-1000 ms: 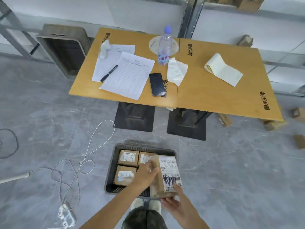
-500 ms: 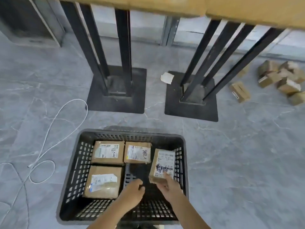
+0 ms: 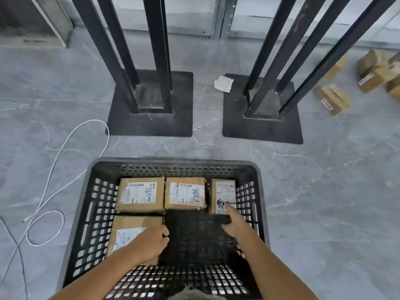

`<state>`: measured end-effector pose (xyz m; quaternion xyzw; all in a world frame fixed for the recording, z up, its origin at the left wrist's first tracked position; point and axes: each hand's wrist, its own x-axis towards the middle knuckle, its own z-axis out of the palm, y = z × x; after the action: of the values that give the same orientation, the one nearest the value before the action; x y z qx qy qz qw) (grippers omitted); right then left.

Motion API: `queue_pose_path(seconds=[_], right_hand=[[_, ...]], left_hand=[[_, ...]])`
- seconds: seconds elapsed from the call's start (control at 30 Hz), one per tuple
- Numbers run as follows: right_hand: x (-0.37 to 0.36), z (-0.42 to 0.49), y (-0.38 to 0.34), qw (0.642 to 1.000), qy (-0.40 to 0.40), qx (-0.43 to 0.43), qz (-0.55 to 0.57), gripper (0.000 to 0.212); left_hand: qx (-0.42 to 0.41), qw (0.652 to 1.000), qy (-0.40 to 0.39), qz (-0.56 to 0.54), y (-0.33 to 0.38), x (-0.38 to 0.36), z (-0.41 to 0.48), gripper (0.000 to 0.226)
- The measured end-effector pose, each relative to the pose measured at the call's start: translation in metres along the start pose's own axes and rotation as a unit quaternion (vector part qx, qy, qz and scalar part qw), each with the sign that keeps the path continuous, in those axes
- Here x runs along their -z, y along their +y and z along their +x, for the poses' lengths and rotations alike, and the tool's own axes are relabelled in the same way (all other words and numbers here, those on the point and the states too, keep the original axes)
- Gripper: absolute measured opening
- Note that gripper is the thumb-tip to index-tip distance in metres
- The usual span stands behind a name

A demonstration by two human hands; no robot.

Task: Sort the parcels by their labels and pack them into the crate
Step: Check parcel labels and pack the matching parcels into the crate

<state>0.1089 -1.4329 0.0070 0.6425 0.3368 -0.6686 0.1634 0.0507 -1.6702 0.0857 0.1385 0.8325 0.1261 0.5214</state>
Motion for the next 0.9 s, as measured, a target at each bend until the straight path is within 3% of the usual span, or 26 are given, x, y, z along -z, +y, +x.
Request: queue_pose_path(seconds=[0.1,0.27,0.33,0.4,0.57,0.73,0.9], right_hand=[[0.005,-0.084,-0.018,0.995,-0.038,0.021,-0.086,0.06],[0.019,-0.304,-0.087,0.956,-0.018,0.194,-0.22,0.033],[0.032,-0.409,-0.131,0.932,-0.012,0.285,-0.224,0.029],[0.046,-0.512,-0.179,0.916,-0.022,0.359,-0.177,0.044],[0.083,-0.725,-0.275,0.832,0.064,0.524,-0.17,0.027],[0.141,-0.842,-0.296,0.754,0.123,0.637,-0.106,0.025],[0.221,-0.872,-0.277,0.717,0.163,0.678,-0.019,0.022]], left_hand=[[-0.017,0.999,0.027,-0.008,0.037,0.039,-0.06,0.026],[-0.108,0.985,0.131,0.016,0.152,0.149,-0.21,0.02],[-0.156,0.968,0.194,0.041,0.21,0.205,-0.276,0.025],[-0.208,0.947,0.241,0.055,0.27,0.264,-0.341,0.03],[-0.337,0.875,0.344,0.052,0.407,0.381,-0.483,0.032],[-0.443,0.803,0.398,0.033,0.495,0.405,-0.564,0.034],[-0.488,0.756,0.434,0.049,0.544,0.366,-0.581,0.039]])
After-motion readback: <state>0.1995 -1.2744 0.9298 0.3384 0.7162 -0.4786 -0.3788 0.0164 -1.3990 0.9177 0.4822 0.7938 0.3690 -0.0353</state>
